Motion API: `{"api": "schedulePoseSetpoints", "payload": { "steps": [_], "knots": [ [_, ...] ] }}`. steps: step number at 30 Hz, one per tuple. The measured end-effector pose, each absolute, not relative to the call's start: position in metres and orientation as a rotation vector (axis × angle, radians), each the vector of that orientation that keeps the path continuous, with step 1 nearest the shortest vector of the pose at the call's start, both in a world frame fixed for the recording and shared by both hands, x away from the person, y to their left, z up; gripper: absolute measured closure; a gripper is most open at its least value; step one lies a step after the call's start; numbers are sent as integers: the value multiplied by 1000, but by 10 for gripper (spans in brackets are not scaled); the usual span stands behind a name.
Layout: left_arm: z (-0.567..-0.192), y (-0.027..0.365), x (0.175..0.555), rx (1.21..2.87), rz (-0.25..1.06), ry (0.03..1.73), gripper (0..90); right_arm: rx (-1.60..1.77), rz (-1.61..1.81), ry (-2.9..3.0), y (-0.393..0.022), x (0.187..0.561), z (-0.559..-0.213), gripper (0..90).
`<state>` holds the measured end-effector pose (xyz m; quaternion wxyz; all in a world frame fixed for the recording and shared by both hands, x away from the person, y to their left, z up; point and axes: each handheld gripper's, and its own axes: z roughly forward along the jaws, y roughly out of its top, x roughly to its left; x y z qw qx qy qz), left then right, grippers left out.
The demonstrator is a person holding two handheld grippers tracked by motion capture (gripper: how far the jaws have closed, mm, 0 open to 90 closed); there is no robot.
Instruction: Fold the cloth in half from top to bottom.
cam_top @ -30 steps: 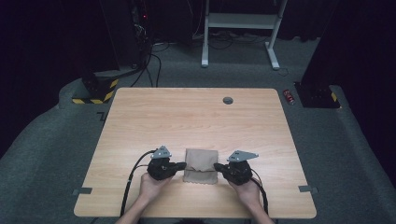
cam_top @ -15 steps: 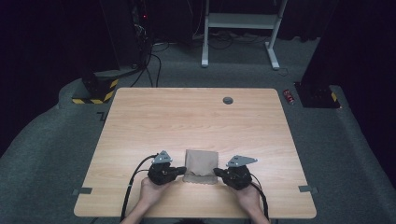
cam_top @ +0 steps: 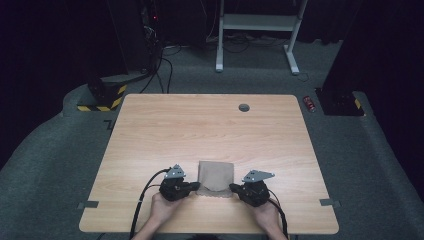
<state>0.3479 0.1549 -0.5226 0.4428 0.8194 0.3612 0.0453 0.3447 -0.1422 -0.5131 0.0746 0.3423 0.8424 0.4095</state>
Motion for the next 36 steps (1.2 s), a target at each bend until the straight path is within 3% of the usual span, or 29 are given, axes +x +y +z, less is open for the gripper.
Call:
{"api": "schedulePoseSetpoints", "payload": {
  "steps": [9, 18, 26, 36],
  "knots": [
    [-521, 158, 344, 2017, 132, 907, 838, 1049, 1250, 2529, -147, 342, -513, 800],
    [-508, 159, 346, 1978, 155, 898, 765, 1039, 1314, 2489, -149, 345, -502, 793],
    [-517, 141, 349, 2073, 203, 882, 679, 1029, 1195, 2514, -133, 347, -514, 761],
    [-519, 147, 343, 2161, 259, 879, 669, 975, 1152, 2549, -132, 333, -520, 757]
  ]
}}
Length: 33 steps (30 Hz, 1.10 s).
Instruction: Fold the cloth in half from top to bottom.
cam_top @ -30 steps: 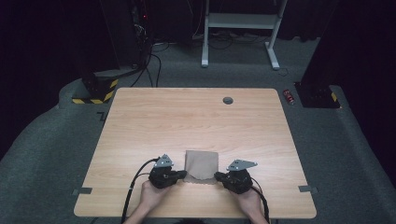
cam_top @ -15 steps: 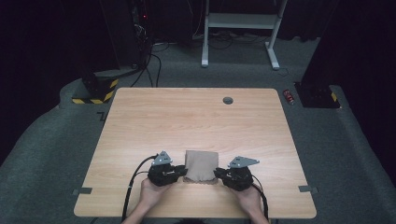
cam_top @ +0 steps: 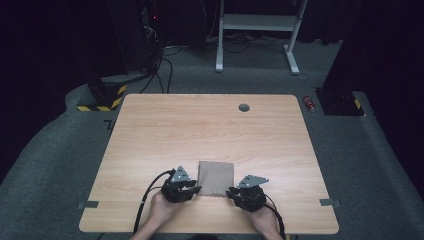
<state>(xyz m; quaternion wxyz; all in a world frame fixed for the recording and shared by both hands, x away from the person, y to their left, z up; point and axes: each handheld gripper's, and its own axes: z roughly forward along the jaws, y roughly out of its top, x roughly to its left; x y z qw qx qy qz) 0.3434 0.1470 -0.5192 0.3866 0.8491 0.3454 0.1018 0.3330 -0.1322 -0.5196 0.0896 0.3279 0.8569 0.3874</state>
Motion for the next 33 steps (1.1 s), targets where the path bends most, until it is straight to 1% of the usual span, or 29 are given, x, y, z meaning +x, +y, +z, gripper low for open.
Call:
{"api": "schedulePoseSetpoints", "payload": {
  "steps": [3, 7, 11, 13, 18, 23, 28, 31, 33],
  "knots": [
    [-517, 149, 344, 2167, 272, 882, 668, 971, 1153, 2557, -133, 333, -518, 759],
    [-511, 152, 352, 2113, 279, 927, 651, 988, 1182, 2515, -137, 344, -509, 756],
    [-506, 147, 370, 2076, 313, 986, 565, 1062, 1222, 2436, -139, 367, -500, 751],
    [-504, 142, 380, 2063, 329, 1007, 540, 1088, 1224, 2400, -137, 378, -498, 749],
    [-498, 120, 395, 2057, 362, 973, 544, 1126, 1221, 2391, -123, 405, -499, 766],
    [-504, 105, 407, 2103, 386, 967, 556, 1147, 1188, 2411, -114, 416, -506, 778],
    [-517, 108, 415, 2162, 434, 995, 564, 1198, 1127, 2421, -118, 428, -519, 787],
    [-518, 114, 414, 2156, 458, 985, 571, 1214, 1121, 2406, -123, 429, -519, 784],
    [-518, 117, 414, 2157, 458, 996, 555, 1222, 1095, 2399, -126, 429, -519, 775]
  ]
}}
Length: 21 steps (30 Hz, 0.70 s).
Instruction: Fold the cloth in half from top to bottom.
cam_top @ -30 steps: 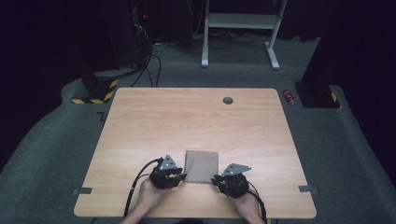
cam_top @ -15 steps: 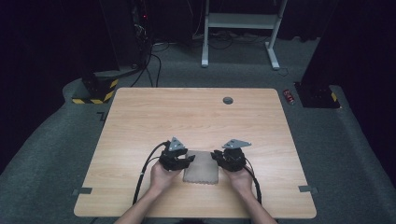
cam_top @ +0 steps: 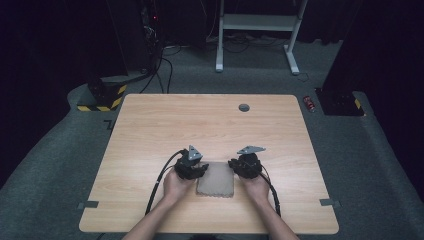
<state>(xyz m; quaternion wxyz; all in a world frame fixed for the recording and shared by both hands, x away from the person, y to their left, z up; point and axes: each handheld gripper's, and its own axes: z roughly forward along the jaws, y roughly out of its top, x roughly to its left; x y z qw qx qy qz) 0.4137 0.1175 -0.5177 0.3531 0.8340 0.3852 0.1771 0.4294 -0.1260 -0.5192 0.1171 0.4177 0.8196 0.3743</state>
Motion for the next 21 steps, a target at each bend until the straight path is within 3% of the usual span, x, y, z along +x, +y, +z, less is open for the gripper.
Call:
{"api": "schedulePoseSetpoints", "payload": {
  "steps": [21],
  "knots": [
    [-517, 143, 381, 2102, 424, 1017, 446, 1142, 1113, 2402, -133, 406, -517, 718]
  ]
}}
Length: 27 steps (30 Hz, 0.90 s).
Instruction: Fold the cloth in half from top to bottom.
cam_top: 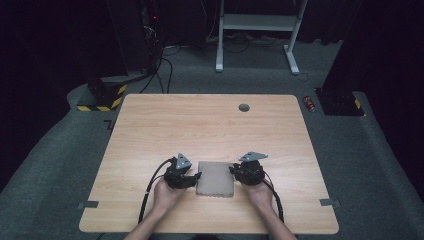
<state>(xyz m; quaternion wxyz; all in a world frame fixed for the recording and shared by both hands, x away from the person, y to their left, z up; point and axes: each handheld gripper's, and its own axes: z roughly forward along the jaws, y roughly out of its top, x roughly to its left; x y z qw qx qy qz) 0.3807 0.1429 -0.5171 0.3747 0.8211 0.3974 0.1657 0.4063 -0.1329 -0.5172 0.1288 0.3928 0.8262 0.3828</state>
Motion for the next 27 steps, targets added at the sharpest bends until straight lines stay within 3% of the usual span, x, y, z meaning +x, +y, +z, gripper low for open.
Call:
{"api": "schedulePoseSetpoints", "payload": {
  "steps": [7, 16, 27],
  "knots": [
    [-513, 155, 367, 2039, 361, 1032, 422, 1159, 1174, 2357, -146, 399, -506, 700],
    [-522, 149, 361, 2129, 451, 1019, 417, 1189, 1188, 2300, -169, 391, -503, 694],
    [-512, 204, 342, 1934, 436, 1128, 418, 1258, 1217, 2196, -206, 373, -498, 682]
  ]
}}
